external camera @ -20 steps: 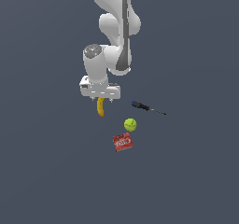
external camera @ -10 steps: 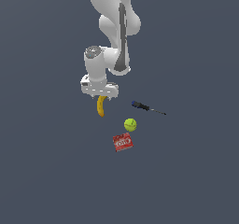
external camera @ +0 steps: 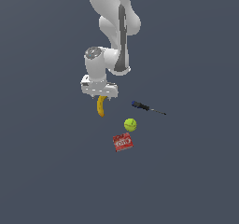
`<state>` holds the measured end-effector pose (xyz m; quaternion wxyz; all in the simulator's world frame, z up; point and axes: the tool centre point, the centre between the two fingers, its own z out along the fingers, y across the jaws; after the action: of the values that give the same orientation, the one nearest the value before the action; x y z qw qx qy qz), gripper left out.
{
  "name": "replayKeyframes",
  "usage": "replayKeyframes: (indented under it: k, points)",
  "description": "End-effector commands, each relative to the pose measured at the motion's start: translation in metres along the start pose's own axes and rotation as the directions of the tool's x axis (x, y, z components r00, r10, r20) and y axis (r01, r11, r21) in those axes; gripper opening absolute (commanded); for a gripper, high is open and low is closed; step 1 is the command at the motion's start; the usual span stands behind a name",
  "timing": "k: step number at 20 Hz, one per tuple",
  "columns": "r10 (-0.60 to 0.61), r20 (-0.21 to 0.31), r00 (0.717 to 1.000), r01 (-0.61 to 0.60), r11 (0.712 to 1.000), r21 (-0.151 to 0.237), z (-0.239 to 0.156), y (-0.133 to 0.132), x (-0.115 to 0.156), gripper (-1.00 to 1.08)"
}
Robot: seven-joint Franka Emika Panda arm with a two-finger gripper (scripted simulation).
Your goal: Pick up a designated object from a clutter of objects.
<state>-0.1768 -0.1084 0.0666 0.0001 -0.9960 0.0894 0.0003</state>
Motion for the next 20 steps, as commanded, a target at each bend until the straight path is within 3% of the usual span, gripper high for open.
replayKeyframes:
  k: [1,18,19,20]
  points:
    - [0.0,0.0,1.0,0.0,1.0,0.0,0.004,0.0,0.0,1.0]
    - [0.001,0.0,1.0,-0.001,1.0,0.0,0.048,0.0,-0.001,1.0]
    - [0.001,0.0,1.0,-0.001,1.0,0.0,0.048,0.0,-0.001,-1.0]
    - [0.001,0.0,1.0,-0.001,1.0,0.0,0.048,0.0,-0.001,-1.0]
